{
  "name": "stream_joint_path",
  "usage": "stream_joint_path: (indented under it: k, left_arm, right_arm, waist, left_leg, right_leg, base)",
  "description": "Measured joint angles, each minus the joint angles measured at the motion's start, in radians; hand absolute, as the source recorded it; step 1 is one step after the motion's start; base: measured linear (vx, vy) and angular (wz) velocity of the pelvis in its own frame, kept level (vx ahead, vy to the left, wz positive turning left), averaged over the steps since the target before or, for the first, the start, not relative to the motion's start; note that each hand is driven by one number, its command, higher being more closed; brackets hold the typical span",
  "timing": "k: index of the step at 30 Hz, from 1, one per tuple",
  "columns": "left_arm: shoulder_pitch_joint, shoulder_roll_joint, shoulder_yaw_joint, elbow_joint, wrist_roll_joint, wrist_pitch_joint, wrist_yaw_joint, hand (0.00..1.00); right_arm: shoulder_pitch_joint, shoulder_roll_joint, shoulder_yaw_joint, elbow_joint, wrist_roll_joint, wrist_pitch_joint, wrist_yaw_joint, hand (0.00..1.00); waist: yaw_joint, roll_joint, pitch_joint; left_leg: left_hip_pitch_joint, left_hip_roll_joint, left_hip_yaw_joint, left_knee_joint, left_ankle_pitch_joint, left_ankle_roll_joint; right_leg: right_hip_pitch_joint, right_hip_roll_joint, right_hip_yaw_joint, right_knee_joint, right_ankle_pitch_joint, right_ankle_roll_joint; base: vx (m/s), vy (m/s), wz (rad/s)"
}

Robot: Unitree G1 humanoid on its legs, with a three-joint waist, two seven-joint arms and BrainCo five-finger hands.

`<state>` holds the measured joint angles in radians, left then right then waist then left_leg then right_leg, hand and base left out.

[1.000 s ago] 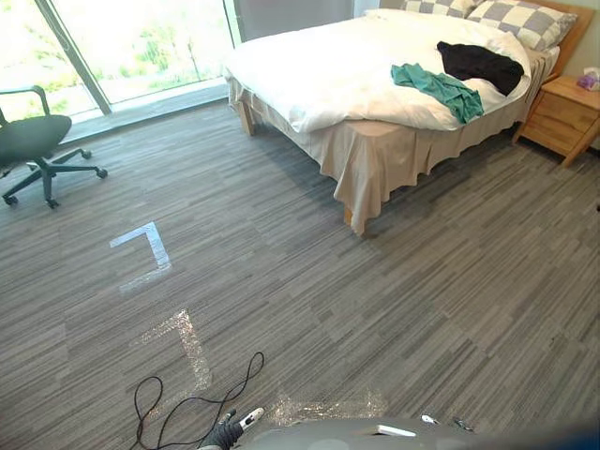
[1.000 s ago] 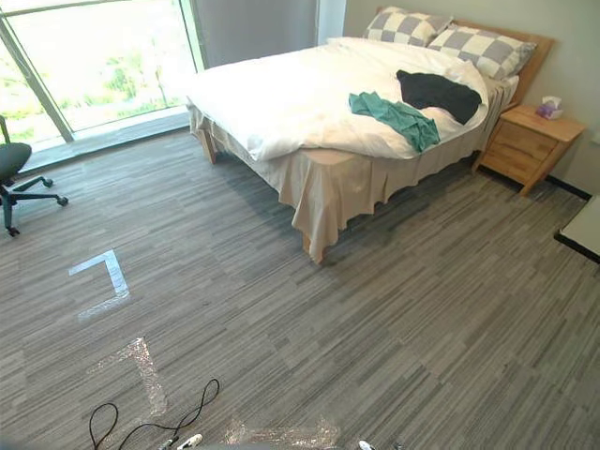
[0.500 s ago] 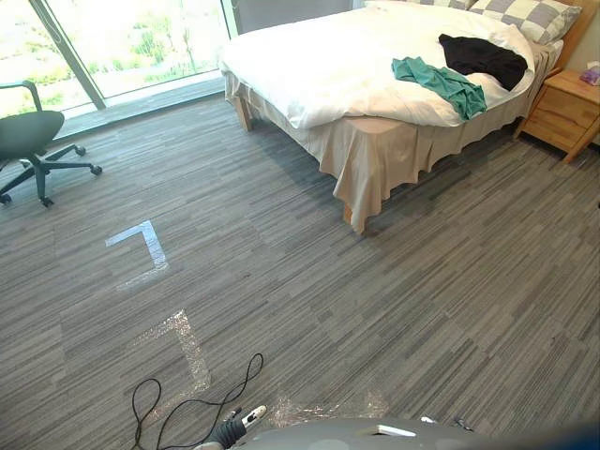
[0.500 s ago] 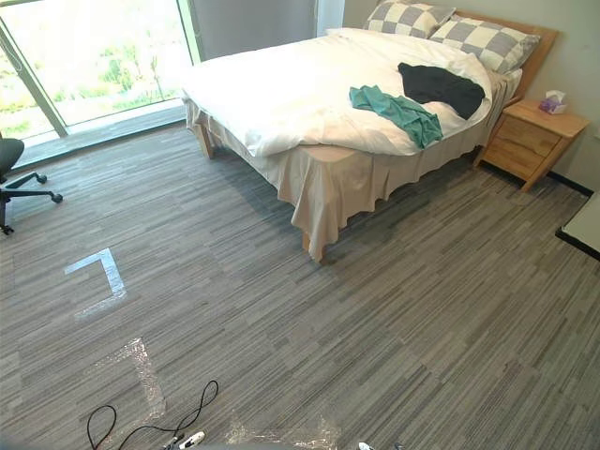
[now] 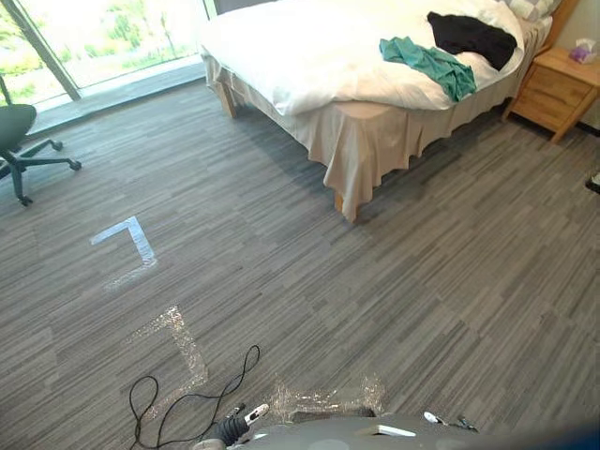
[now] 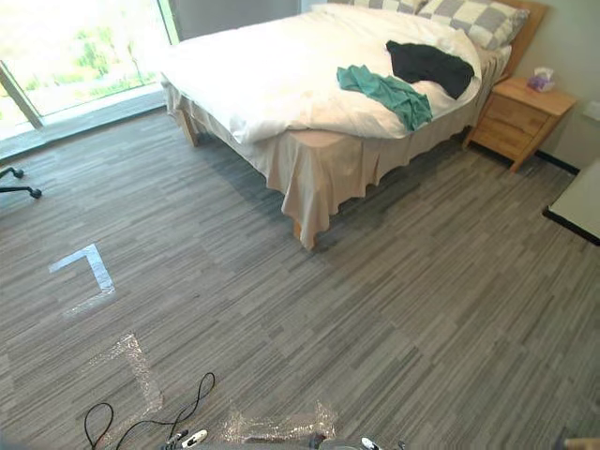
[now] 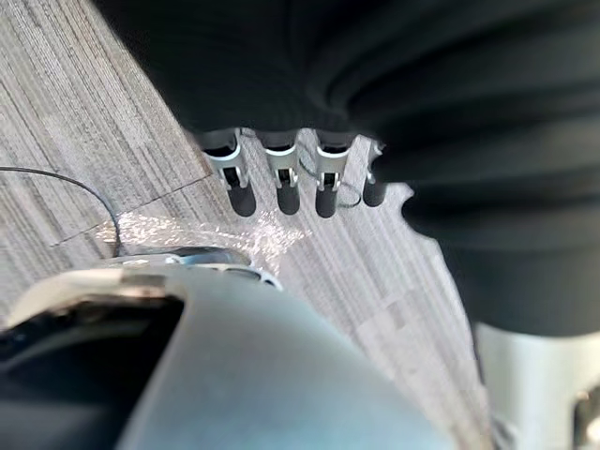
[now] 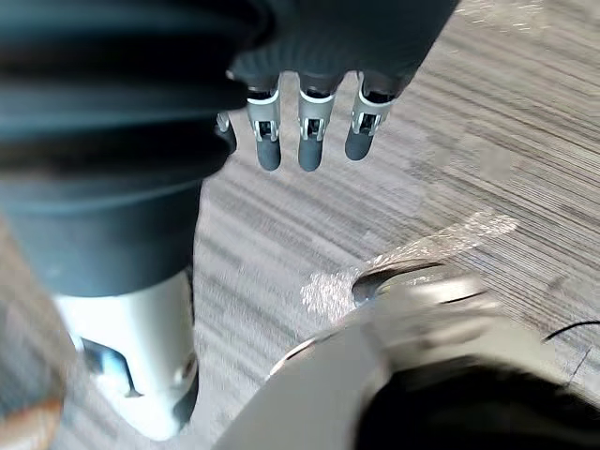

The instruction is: Tidy the bed and pick cloth on bed and put in laundry

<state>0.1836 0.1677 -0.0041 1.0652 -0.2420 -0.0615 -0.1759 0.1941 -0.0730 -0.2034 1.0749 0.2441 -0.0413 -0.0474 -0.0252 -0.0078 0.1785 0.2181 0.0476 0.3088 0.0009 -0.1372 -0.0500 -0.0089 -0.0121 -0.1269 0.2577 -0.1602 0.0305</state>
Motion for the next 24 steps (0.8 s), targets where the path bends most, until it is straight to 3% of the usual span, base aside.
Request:
stream_joint_path:
  k: [1,3,4,5,6,7,9,11,12,13,14,15,16,18,19,20,21,22,23,24]
  left_arm:
    - [0.000,0.002,0.000,0.000,-0.001,-0.002,-0.001,0.00]
    - [0.007,0.009,-0.001,0.001,-0.001,-0.013,-0.005,0.00]
    - [0.005,0.011,-0.001,0.001,-0.002,-0.013,-0.007,0.00]
    - [0.003,0.016,-0.001,0.001,-0.002,-0.013,-0.013,0.00]
    - [0.006,0.014,-0.001,0.004,-0.001,-0.012,-0.015,0.00]
    - [-0.004,0.007,0.000,0.005,0.000,-0.012,-0.015,0.00]
    - [-0.012,-0.010,0.010,0.004,0.000,-0.014,-0.016,0.00]
    - [-0.003,-0.012,0.020,0.004,0.006,-0.014,-0.020,0.00]
    - [0.003,-0.011,0.051,-0.002,0.040,-0.017,-0.025,0.00]
    - [0.008,-0.009,0.059,-0.001,0.043,-0.016,-0.025,0.00]
    - [0.027,-0.014,0.087,0.000,0.067,-0.021,-0.019,0.00]
    - [0.031,-0.017,0.093,0.000,0.081,-0.020,-0.015,0.00]
    - [0.024,-0.031,0.100,-0.005,0.108,-0.034,-0.016,0.00]
    - [0.020,-0.043,0.110,-0.016,0.109,-0.060,-0.013,0.00]
    - [0.012,-0.057,0.119,-0.024,0.107,-0.073,-0.013,0.00]
    - [0.012,-0.060,0.121,-0.024,0.104,-0.080,-0.013,0.00]
    - [0.013,-0.075,0.122,-0.034,0.084,-0.095,-0.006,0.00]
    - [0.013,-0.086,0.122,-0.051,0.054,-0.110,-0.002,0.00]
    - [0.013,-0.089,0.121,-0.053,0.054,-0.113,0.000,0.00]
    - [0.013,-0.093,0.120,-0.054,0.030,-0.118,0.003,0.00]
  right_arm:
    - [0.000,0.003,-0.002,0.000,0.005,-0.001,0.000,0.00]
    - [0.000,0.014,-0.026,0.000,0.022,-0.008,0.001,0.00]
    - [0.000,0.014,-0.032,0.000,0.026,-0.008,0.002,0.00]
    - [0.000,0.022,-0.050,0.002,0.029,-0.008,0.005,0.00]
    - [0.001,0.026,-0.071,0.001,0.030,-0.007,0.008,0.00]
    - [0.000,0.025,-0.082,0.000,0.030,-0.008,0.011,0.00]
    - [0.006,0.024,-0.117,-0.011,0.028,-0.008,0.019,0.00]
    - [0.028,0.034,-0.108,-0.015,0.023,-0.007,0.027,0.00]
    - [0.050,0.047,-0.105,-0.028,0.019,-0.009,0.037,0.00]
    - [0.055,0.052,-0.105,-0.027,0.016,-0.009,0.042,0.00]
    - [0.069,0.059,-0.113,-0.023,0.016,-0.009,0.050,0.00]
    - [0.066,0.054,-0.114,-0.021,0.012,-0.009,0.054,0.00]
    - [0.058,0.053,-0.126,-0.019,-0.004,-0.011,0.062,0.00]
    - [0.047,0.048,-0.138,-0.015,-0.016,-0.010,0.063,0.00]
    - [0.034,0.036,-0.135,-0.008,-0.039,-0.011,0.061,0.00]
    - [0.031,0.028,-0.134,-0.001,-0.044,-0.012,0.058,0.00]
    - [0.025,0.002,-0.115,0.023,-0.052,-0.011,0.056,0.00]
    - [0.009,-0.026,-0.092,0.038,-0.057,-0.011,0.054,0.00]
    - [0.004,-0.033,-0.085,0.044,-0.065,-0.010,0.054,0.00]
    - [-0.015,-0.047,-0.063,0.060,-0.077,-0.007,0.057,0.00]
  waist:
    - [-0.001,-0.003,0.007]
    - [-0.011,-0.004,0.017]
    - [-0.012,-0.007,0.019]
    - [-0.014,-0.014,0.023]
    - [-0.020,-0.005,0.028]
    - [-0.033,0.009,0.039]
    - [-0.038,0.034,0.062]
    - [-0.038,0.032,0.062]
    - [-0.034,0.012,0.060]
    - [-0.035,0.003,0.059]
    - [-0.036,0.001,0.054]
    - [-0.039,0.011,0.044]
    - [-0.042,0.014,0.044]
    - [-0.043,0.021,0.043]
    - [-0.044,0.031,0.039]
    - [-0.044,0.036,0.036]
    - [-0.040,0.042,0.035]
    - [-0.035,0.056,0.031]
    - [-0.034,0.060,0.029]
    - [-0.030,0.066,0.028]
  left_leg:
    - [0.005,0.002,0.013,0.004,-0.001,-0.002]
    - [0.021,0.017,0.076,0.022,-0.017,0.002]
    - [0.027,0.018,0.086,0.024,-0.023,0.004]
    - [0.042,0.021,0.111,0.037,-0.041,0.002]
    - [0.052,0.039,0.121,0.043,-0.054,-0.007]
    - [0.064,0.060,0.125,0.035,-0.059,-0.010]
    - [0.094,0.115,0.148,0.039,-0.082,-0.036]
    - [0.117,0.152,0.174,0.042,-0.091,-0.064]
    - [0.146,0.166,0.194,0.049,-0.105,-0.094]
    - [0.156,0.170,0.199,0.053,-0.110,-0.103]
    - [0.188,0.200,0.219,0.060,-0.120,-0.114]
    - [0.187,0.218,0.227,0.076,-0.110,-0.105]
    - [0.179,0.254,0.226,0.133,-0.057,-0.091]
    - [0.141,0.294,0.193,0.245,0.003,-0.059]
    - [0.095,0.328,0.141,0.370,0.063,-0.036]
    - [0.075,0.338,0.120,0.425,0.069,-0.036]
    - [0.023,0.357,0.083,0.584,0.053,-0.046]
    - [-0.037,0.350,0.028,0.755,-0.006,-0.044]
    - [-0.059,0.344,0.009,0.800,-0.028,-0.045]
    - [-0.128,0.308,-0.026,0.913,-0.085,-0.041]
  right_leg:
    - [-0.008,-0.001,-0.004,0.024,-0.005,0.006]
    - [-0.037,-0.031,-0.121,0.095,-0.049,0.030]
    - [-0.035,-0.039,-0.150,0.100,-0.062,0.027]
    - [-0.027,-0.050,-0.208,0.102,-0.086,-0.008]
    - [-0.022,-0.041,-0.228,0.112,-0.081,-0.014]
    - [-0.050,-0.041,-0.251,0.183,-0.072,0.010]
    - [-0.131,-0.072,-0.276,0.277,-0.135,-0.019]
    - [-0.187,-0.129,-0.287,0.281,-0.114,0.005]
    - [-0.212,-0.182,-0.296,0.239,-0.064,0.012]
    - [-0.215,-0.199,-0.296,0.222,-0.040,0.010]
    - [-0.217,-0.189,-0.317,0.270,-0.019,-0.047]
    - [-0.219,-0.169,-0.323,0.286,-0.052,-0.053]
    - [-0.215,-0.144,-0.327,0.305,-0.088,-0.093]
    - [-0.187,-0.116,-0.328,0.286,-0.114,-0.134]
    - [-0.144,-0.091,-0.324,0.234,-0.118,-0.144]
    - [-0.125,-0.081,-0.322,0.211,-0.117,-0.144]
    - [-0.068,-0.051,-0.303,0.144,-0.110,-0.146]
    - [0.007,-0.016,-0.272,0.055,-0.098,-0.145]
    - [0.033,-0.008,-0.265,0.030,-0.096,-0.147]
    - [0.097,0.010,-0.232,-0.039,-0.084,-0.153]
  base:
    - [-0.05,-0.030,-0.32]
    - [-0.03,-0.053,-0.46]
    - [0.00,-0.088,-0.57]
    - [0.02,-0.126,-0.54]
    - [0.03,-0.188,-0.50]
    - [0.03,-0.176,-0.24]
    - [0.04,-0.138,-0.22]
    - [0.16,-0.188,-0.28]
    - [0.33,-0.308,-0.26]
    - [0.47,-0.369,-0.41]
    - [0.37,-0.263,-0.27]
    - [0.46,-0.317,-0.37]
    - [0.36,-0.256,-0.22]
    - [0.48,-0.373,-0.29]
    - [0.51,-0.365,-0.25]
    - [0.47,-0.295,-0.29]
    - [0.34,-0.194,-0.37]
    - [0.34,-0.185,-0.41]
    - [0.33,-0.150,-0.60]
    - [0.25,-0.087,-0.55]
